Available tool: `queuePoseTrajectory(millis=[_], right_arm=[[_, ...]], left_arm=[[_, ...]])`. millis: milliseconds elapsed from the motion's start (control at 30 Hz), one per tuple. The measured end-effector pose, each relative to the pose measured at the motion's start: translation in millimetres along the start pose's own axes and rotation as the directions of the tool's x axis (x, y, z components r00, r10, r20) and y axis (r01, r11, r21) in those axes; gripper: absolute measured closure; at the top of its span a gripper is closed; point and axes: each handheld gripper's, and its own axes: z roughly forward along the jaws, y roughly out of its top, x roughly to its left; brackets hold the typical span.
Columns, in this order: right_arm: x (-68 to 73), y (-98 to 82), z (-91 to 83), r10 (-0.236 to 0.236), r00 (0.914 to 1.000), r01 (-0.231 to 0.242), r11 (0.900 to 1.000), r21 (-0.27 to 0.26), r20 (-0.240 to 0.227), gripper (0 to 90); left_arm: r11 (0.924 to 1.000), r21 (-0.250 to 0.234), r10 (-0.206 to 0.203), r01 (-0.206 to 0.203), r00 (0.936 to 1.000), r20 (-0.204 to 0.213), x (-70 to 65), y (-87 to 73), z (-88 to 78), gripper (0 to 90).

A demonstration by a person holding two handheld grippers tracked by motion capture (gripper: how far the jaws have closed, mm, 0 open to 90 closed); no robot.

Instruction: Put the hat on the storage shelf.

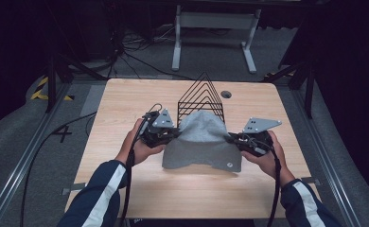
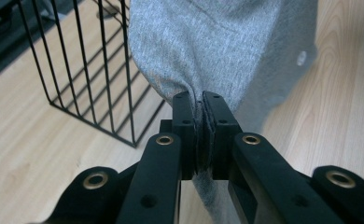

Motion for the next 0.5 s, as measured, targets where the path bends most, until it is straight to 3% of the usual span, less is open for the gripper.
queuePoseTrajectory(millis=[200, 500], right_arm=[[-11.6, 16.6, -15.1, 0.001, 0.9997, 0.0, 0.999, -0.038, 0.025, 84.2], [-25.8, 39.8, -35.8, 0.003, 0.9986, 0.002, 0.995, -0.096, 0.053, 84.2]], left_arm=[[0.9997, -0.008, 0.025, -0.025, 0.9997, -0.002, 6.9, 17.9, -5.2, 85.0], [0.9953, -0.081, 0.052, -0.054, 0.9981, -0.035, 17.4, 53.1, -23.8, 85.0]])
